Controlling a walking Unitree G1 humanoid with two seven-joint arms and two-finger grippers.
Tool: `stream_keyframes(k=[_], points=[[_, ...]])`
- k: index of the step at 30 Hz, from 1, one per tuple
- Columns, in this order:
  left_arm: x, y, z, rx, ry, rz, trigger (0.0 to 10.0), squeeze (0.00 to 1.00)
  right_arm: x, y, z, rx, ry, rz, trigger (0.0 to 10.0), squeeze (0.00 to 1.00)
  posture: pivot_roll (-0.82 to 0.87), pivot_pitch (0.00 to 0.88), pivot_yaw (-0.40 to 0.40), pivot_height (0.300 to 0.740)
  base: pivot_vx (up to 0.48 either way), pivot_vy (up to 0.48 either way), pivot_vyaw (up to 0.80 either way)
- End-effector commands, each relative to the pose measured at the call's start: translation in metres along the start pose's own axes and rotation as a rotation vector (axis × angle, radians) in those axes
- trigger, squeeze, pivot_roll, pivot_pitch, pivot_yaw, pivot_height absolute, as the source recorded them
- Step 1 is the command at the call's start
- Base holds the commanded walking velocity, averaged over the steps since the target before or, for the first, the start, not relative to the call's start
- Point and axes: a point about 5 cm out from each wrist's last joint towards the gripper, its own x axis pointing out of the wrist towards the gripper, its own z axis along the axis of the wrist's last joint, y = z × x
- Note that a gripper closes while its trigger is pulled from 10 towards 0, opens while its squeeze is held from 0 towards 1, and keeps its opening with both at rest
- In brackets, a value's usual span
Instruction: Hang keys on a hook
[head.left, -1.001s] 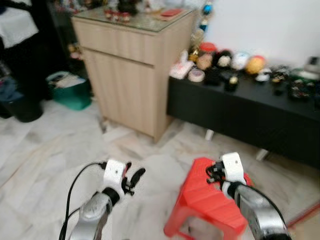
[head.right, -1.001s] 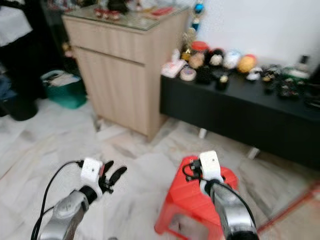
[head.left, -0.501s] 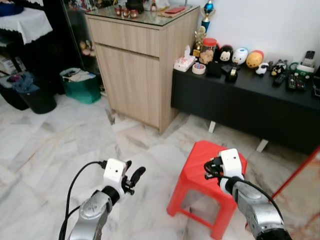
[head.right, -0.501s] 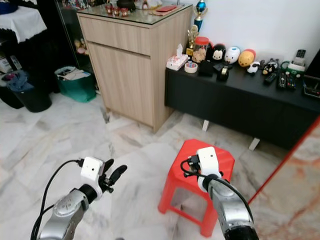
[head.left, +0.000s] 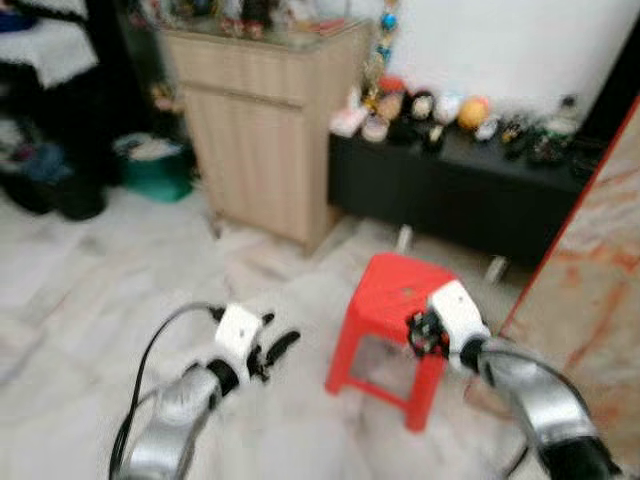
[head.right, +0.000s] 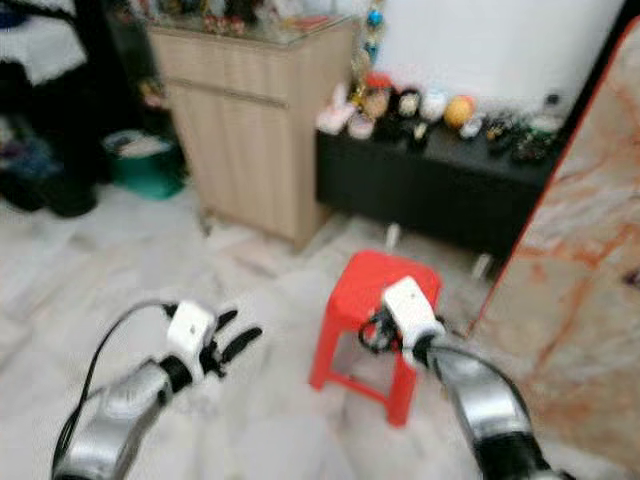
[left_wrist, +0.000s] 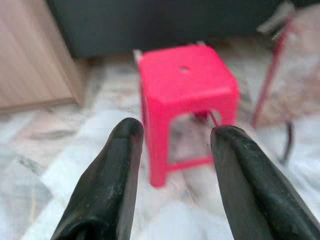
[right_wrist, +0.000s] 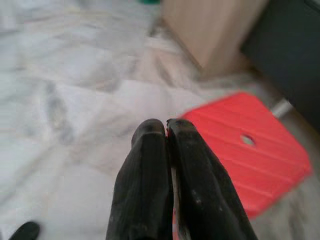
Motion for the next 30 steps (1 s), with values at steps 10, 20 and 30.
stream_keyframes(k=[10,20,30], points=[[0.005,-0.014,0.024,0.173,0.04,-0.245,10.0,0.0,-0.004,0.001,0.029,-0.168,-0.036,0.203,10.0,0.0,0.02,0.0,-0.028,0.709,0.0,0.0,0.0],[0.012,-0.02,0.033,0.228,0.046,-0.304,10.0,0.0,-0.01,0.016,0.035,-0.251,-0.032,0.365,10.0,0.0,0.01,0.0,-0.047,0.709,0.0,0.0,0.0],[0.015,-0.02,0.036,0.248,0.036,-0.294,10.0,0.0,-0.013,0.021,0.041,-0.266,-0.056,0.448,10.0,0.0,0.01,0.0,-0.055,0.709,0.0,0.0,0.0]])
